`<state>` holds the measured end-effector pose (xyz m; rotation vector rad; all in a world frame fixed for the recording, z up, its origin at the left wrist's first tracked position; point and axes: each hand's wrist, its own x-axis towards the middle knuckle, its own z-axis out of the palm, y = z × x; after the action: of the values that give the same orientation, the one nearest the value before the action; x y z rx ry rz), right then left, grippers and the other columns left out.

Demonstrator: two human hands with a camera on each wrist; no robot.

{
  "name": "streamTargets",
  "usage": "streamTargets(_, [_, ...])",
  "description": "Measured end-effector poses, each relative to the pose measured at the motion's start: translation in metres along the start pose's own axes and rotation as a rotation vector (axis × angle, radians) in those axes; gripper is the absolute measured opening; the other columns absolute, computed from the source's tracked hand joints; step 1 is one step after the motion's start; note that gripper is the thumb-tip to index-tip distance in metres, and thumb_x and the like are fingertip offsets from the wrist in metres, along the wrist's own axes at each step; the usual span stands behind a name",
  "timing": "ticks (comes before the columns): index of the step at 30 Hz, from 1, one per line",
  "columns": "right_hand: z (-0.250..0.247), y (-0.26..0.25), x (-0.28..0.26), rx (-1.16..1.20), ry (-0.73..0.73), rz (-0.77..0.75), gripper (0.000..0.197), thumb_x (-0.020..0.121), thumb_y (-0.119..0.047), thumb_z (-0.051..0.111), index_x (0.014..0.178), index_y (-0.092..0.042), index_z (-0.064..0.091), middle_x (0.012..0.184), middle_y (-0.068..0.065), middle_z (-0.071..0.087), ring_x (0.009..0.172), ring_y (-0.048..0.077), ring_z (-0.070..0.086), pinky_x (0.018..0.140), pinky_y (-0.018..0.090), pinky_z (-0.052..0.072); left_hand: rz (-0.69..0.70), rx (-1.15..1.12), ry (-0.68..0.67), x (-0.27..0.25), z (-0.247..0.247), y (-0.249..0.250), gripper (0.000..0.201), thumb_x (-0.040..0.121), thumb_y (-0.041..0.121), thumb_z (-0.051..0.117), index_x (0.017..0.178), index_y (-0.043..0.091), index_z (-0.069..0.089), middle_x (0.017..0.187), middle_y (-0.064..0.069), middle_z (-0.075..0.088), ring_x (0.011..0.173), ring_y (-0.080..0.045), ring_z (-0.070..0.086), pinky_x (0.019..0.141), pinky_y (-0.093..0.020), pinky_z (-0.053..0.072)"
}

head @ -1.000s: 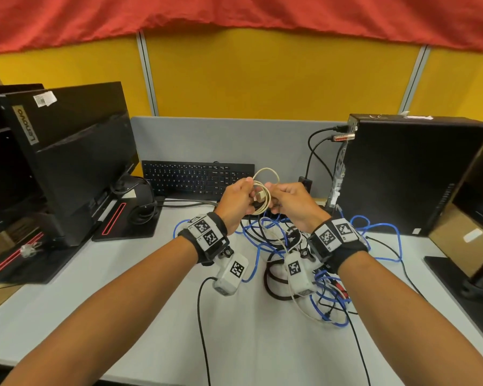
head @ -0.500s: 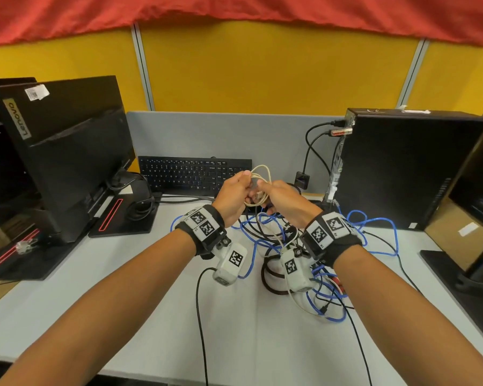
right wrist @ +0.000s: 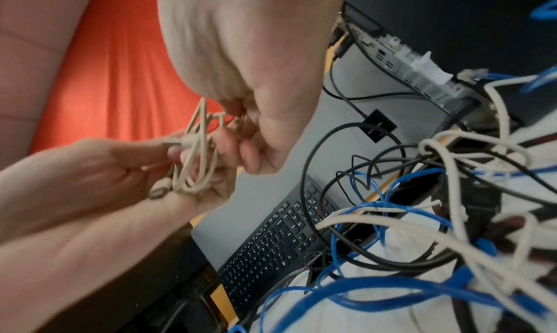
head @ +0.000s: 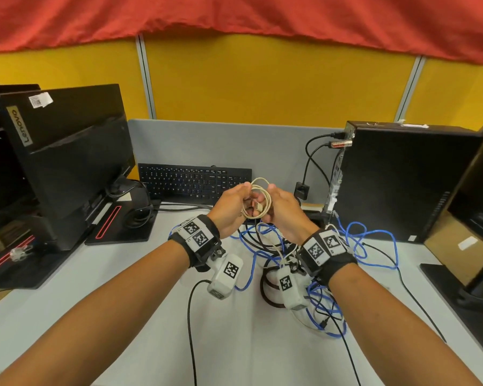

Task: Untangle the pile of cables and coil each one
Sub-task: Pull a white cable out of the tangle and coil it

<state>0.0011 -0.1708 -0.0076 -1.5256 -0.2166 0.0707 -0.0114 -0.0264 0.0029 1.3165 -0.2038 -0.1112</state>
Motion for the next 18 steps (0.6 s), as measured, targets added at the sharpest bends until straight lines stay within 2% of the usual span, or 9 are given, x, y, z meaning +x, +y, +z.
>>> streamTargets(2, [-0.002, -0.004, -0.002, 0.007, -0.054, 0.089, 0.051, 0.112, -0.038, 0.029, 0.1, -0.002, 0.063, 0.074, 0.011, 0.061, 0.063, 0.017, 0.047, 0.057, 0.024, 0.041, -0.014, 0.018, 0.01, -0.001, -0.001, 0.001, 0.038, 0.11, 0.026, 0.029, 0.106, -0.001, 0.056, 0.092, -0.021, 0.06, 0.081, -0.034, 0.051, 0.082, -0.049, 0.043])
streamTargets(4, [-0.005, -0.006, -0.003, -0.028, -0.092, 0.15, 0.054, 0.111, -0.04, 0.031, 0.115, 0.003, 0.065, 0.076, 0.011, 0.06, 0.062, 0.015, 0.044, 0.061, 0.028, 0.037, -0.026, 0.034, 0.016, -0.002, -0.003, 0.0, 0.04, 0.11, 0.027, 0.03, 0.118, -0.002, 0.057, 0.104, -0.022, 0.063, 0.088, -0.034, 0.057, 0.088, -0.05, 0.046])
streamTargets(6, [-0.007, -0.008, -0.002, -0.027, -0.123, 0.186, 0.054, 0.11, -0.041, 0.033, 0.127, 0.0, 0.064, 0.089, 0.016, 0.06, 0.064, 0.014, 0.045, 0.063, 0.029, 0.034, -0.02, 0.021, -0.015, -0.004, -0.004, 0.0, 0.041, 0.11, 0.028, 0.03, 0.122, 0.0, 0.058, 0.105, -0.014, 0.07, 0.083, -0.028, 0.065, 0.084, -0.046, 0.051])
streamTargets(7, [-0.007, -0.008, -0.002, -0.021, -0.143, 0.193, 0.053, 0.11, -0.042, 0.033, 0.128, -0.004, 0.065, 0.094, 0.016, 0.061, 0.066, 0.014, 0.045, 0.064, 0.029, 0.034, -0.02, -0.004, -0.04, -0.004, -0.005, 0.0, 0.042, 0.11, 0.028, 0.029, 0.125, -0.001, 0.057, 0.106, -0.012, 0.072, 0.079, -0.026, 0.067, 0.08, -0.043, 0.054])
streamTargets(10, [-0.011, -0.011, -0.002, -0.002, -0.25, 0.194, 0.053, 0.11, -0.045, 0.033, 0.11, -0.014, 0.075, 0.094, 0.01, 0.071, 0.072, 0.015, 0.047, 0.069, 0.031, 0.034, -0.018, -0.093, -0.082, -0.004, -0.005, 0.002, 0.042, 0.11, 0.026, 0.029, 0.129, -0.003, 0.053, 0.117, -0.013, 0.07, 0.081, -0.026, 0.069, 0.071, -0.042, 0.057])
streamTargets(12, [-0.013, -0.013, -0.003, 0.027, -0.319, 0.208, 0.056, 0.109, -0.044, 0.033, 0.095, -0.016, 0.08, 0.095, 0.012, 0.074, 0.074, 0.016, 0.047, 0.071, 0.032, 0.035, -0.016, -0.128, -0.103, -0.004, -0.006, 0.002, 0.042, 0.11, 0.026, 0.029, 0.129, -0.003, 0.052, 0.122, -0.013, 0.069, 0.083, -0.025, 0.066, 0.069, -0.042, 0.056])
streamTargets(13, [-0.013, -0.014, -0.003, 0.041, -0.338, 0.214, 0.058, 0.109, -0.044, 0.033, 0.091, -0.016, 0.08, 0.095, 0.014, 0.075, 0.075, 0.016, 0.048, 0.071, 0.032, 0.035, -0.012, -0.141, -0.115, -0.004, -0.006, 0.003, 0.041, 0.11, 0.026, 0.029, 0.125, -0.003, 0.054, 0.12, -0.013, 0.07, 0.079, -0.024, 0.063, 0.068, -0.041, 0.053])
streamTargets(16, [-0.012, -0.017, -0.004, 0.057, -0.36, 0.197, 0.064, 0.107, -0.054, 0.032, 0.08, -0.012, 0.073, 0.089, 0.012, 0.07, 0.081, 0.02, 0.049, 0.07, 0.033, 0.036, 0.017, -0.138, -0.137, -0.004, -0.007, 0.004, 0.04, 0.11, 0.026, 0.03, 0.103, 0.005, 0.064, 0.096, -0.015, 0.07, 0.064, -0.018, 0.057, 0.063, -0.034, 0.043])
streamTargets(18, [-0.01, -0.018, -0.006, 0.03, -0.352, 0.164, 0.065, 0.098, -0.067, 0.04, 0.066, -0.012, 0.055, 0.092, 0.016, 0.062, 0.087, 0.026, 0.047, 0.073, 0.034, 0.037, 0.032, -0.128, -0.135, -0.003, -0.006, 0.005, 0.04, 0.11, 0.025, 0.032, 0.101, 0.007, 0.066, 0.087, -0.016, 0.068, 0.07, -0.02, 0.063, 0.068, -0.035, 0.04])
